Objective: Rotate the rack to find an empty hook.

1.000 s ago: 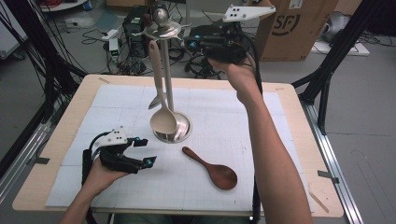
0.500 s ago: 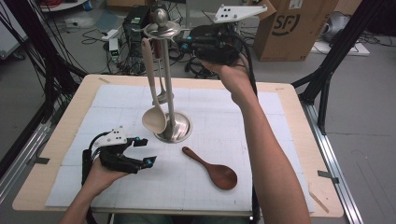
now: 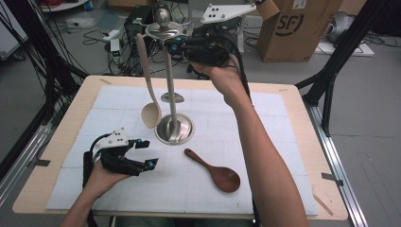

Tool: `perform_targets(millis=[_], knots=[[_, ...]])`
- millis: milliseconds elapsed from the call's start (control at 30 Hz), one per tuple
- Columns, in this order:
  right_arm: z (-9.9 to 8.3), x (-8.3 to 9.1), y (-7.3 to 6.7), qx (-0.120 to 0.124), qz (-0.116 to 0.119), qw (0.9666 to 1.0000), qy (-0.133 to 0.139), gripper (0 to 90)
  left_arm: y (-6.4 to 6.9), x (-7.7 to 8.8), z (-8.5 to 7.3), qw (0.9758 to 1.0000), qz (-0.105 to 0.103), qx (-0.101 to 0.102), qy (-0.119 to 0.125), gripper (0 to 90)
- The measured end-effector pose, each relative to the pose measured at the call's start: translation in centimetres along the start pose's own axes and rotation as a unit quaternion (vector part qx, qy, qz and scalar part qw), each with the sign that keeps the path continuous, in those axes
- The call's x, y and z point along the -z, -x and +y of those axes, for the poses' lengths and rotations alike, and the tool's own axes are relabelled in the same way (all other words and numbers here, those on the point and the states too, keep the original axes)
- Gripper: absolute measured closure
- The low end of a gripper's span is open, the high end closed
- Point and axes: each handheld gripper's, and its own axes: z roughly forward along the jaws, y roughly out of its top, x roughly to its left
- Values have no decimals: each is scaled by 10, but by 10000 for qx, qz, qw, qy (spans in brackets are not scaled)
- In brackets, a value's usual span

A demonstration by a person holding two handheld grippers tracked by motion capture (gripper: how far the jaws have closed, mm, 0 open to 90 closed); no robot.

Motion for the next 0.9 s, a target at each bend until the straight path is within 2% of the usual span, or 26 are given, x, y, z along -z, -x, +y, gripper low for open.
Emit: perform_targets(millis=[433, 900], knots=[[2, -11, -4, 27, -17, 10000, -14, 898, 0, 1, 0, 10000, 1, -12, 7, 256], [-6, 2, -3, 63, -44, 9999, -78, 898, 1, 1, 1, 10000, -4, -24, 18, 256]])
